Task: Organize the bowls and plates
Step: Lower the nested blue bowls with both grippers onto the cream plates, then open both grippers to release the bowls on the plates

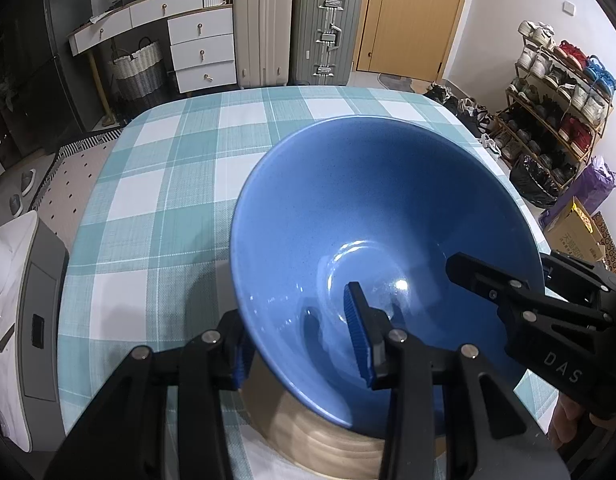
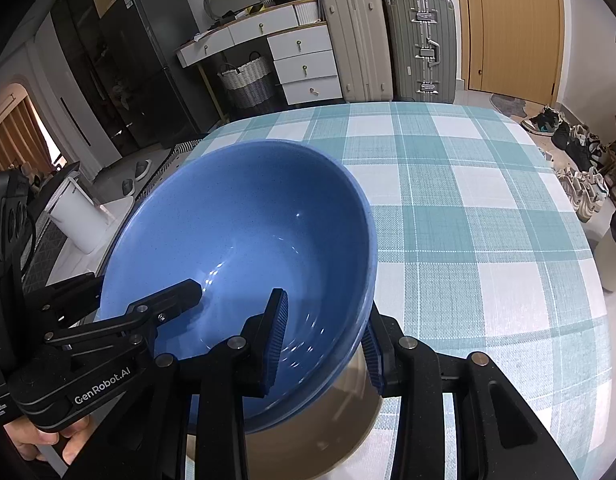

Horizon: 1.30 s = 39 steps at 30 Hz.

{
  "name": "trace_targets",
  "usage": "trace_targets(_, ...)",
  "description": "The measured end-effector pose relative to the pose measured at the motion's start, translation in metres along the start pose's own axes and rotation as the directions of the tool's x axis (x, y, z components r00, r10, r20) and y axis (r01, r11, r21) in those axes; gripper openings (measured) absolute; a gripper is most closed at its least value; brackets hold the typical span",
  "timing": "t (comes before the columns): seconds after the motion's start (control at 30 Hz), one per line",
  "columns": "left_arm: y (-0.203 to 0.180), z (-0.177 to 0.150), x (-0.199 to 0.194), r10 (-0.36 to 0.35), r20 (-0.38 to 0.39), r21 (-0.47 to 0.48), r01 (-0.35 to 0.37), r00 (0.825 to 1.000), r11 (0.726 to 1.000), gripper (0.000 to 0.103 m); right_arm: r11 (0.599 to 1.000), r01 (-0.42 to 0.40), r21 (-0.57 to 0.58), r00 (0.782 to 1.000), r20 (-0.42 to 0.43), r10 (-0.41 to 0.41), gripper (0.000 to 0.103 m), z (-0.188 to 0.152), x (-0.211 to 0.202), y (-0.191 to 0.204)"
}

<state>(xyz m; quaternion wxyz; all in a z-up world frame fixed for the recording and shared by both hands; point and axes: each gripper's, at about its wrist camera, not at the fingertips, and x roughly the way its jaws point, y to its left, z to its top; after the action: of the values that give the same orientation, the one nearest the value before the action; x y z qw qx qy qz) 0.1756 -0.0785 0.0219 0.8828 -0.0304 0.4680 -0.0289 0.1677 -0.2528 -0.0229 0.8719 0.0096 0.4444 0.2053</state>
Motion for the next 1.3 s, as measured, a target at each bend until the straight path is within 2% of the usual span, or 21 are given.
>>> trace_targets(0.4,0.002,0.000,0.001,-0.005,-0.006,0.009,0.005,1.000,1.000,0.042,1.000,-0.003,-0.002,1.000,-0.001,0.003,0.037,0.001,0.000,0.001)
trace_targets(0.63,-0.003,0.001,0.003,-0.009,-0.017,0.025,0.009,1.000,1.000,0.057,1.000,-0.015,-0.009,1.000,0.000,0.015,0.043,0.004,0.002,0.001)
trace_targets(0.8,-0.005,0.001,0.004,0.005,-0.012,0.033,-0.005,1.000,0.999,0.059,1.000,-0.020,-0.017,1.000,0.001,0.020,0.045,0.003,0.002,0.002)
trace_targets(1.0,-0.005,0.001,0.002,0.021,-0.004,0.038,-0.021,1.000,0.999,0.062,1.000,-0.022,-0.018,1.000,0.012,0.023,0.052,0.002,-0.001,-0.001)
trace_targets(1.13,-0.003,-0.001,-0.002,0.029,0.006,0.036,-0.029,1.000,0.999,0.064,1.000,-0.023,-0.015,1.000,0.020,0.023,0.065,0.001,-0.005,-0.004)
trace_targets(1.3,-0.002,-0.002,-0.008,0.033,0.018,0.034,-0.034,0.999,0.999,0.065,1.000,-0.023,-0.011,0.999,0.033,0.023,0.070,0.000,-0.011,-0.007)
